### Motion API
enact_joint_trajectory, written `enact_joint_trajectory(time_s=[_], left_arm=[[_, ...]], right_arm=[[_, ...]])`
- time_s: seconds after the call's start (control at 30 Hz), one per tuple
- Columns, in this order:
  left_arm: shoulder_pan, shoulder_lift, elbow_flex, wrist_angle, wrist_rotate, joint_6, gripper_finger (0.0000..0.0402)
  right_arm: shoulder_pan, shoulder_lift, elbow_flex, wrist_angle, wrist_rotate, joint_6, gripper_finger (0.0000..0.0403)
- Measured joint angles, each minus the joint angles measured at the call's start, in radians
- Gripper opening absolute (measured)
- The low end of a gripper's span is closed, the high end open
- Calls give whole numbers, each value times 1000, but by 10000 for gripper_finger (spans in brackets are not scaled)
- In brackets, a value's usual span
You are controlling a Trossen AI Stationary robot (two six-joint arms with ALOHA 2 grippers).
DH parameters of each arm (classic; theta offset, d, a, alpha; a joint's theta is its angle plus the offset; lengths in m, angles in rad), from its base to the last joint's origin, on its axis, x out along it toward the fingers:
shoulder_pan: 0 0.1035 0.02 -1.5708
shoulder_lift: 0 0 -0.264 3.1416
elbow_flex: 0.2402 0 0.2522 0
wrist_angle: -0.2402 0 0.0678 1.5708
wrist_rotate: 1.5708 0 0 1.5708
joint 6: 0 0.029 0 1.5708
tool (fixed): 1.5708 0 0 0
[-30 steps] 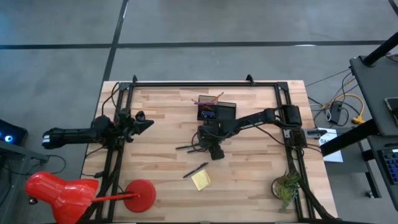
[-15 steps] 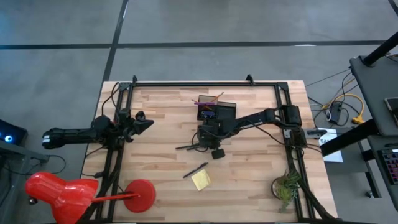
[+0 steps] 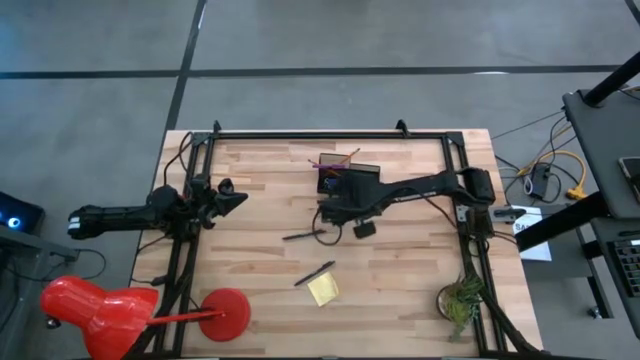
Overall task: Pick and place office supplies into organizer
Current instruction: Put the middle black pen into the desk organizer
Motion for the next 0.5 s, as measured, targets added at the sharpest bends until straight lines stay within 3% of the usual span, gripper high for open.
enact_joint_trajectory(time_s=[0.33, 0.5], left_arm=[[0, 0, 0, 0, 0, 0, 0], [0, 0, 0, 0, 0, 0, 0]], right_arm=[[-37, -20, 247, -421, 537, 16, 21], [-82, -22, 356, -457, 669, -76, 21]])
